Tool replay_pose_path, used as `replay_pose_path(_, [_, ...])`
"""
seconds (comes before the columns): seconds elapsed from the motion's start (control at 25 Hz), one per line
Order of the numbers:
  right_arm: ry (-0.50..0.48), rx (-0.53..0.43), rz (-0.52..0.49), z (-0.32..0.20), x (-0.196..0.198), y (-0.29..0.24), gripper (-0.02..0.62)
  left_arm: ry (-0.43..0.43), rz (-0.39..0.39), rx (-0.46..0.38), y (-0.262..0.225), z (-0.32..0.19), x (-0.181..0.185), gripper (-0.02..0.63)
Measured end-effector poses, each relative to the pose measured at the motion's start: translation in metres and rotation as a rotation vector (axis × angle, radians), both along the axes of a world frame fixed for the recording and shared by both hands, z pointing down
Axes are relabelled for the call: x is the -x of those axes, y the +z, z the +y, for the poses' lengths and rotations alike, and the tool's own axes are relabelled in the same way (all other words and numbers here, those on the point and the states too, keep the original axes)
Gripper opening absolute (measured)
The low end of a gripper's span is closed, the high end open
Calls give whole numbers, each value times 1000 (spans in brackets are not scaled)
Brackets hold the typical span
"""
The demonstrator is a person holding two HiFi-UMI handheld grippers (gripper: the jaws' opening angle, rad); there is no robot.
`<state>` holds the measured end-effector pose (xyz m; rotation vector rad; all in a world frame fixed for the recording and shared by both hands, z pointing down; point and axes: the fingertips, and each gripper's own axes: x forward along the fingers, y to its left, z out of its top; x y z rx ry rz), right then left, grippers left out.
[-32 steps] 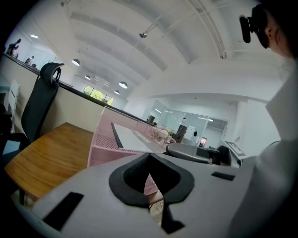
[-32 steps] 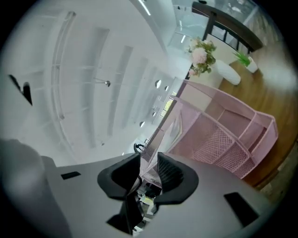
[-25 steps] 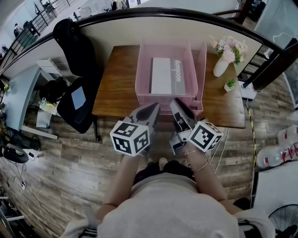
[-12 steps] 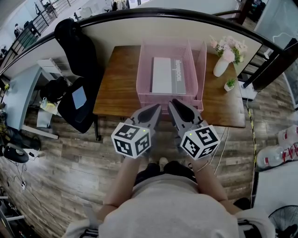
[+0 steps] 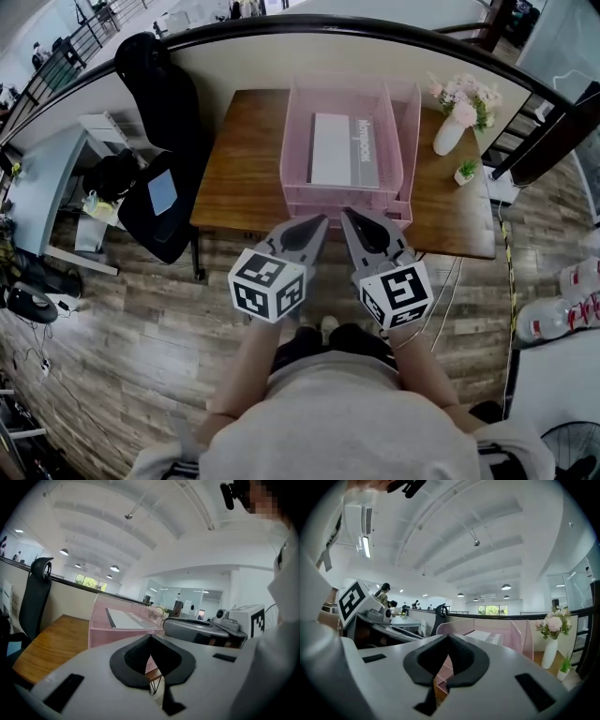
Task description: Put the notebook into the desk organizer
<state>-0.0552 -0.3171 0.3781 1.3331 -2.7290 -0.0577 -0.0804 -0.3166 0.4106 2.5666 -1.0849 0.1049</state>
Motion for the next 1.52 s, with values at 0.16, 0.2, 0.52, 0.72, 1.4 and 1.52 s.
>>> replay_pose_path(0.16, [-8, 7, 16, 4, 1, 7, 9, 41, 1, -11, 2, 4, -4, 11])
replay_pose_path(0.2, [-10, 12, 20, 6, 1, 9, 9, 42, -7, -14, 3, 5, -4, 11])
replay_pose_path(0.52, [-27, 45, 56, 8, 4, 22, 9, 50, -104, 28, 18, 6, -8, 11])
replay_pose_path(0.72, [-25, 77, 42, 10, 3, 27, 9, 59, -131, 44, 24, 7, -9, 11])
replay_pose_path(1.4, [-36, 114, 41, 9, 0, 35, 9, 62, -118, 51, 21, 2, -12, 11])
replay_pose_path(1.52, [-34, 114, 45, 9, -1, 35, 9, 60, -116, 57, 22, 1, -11, 11])
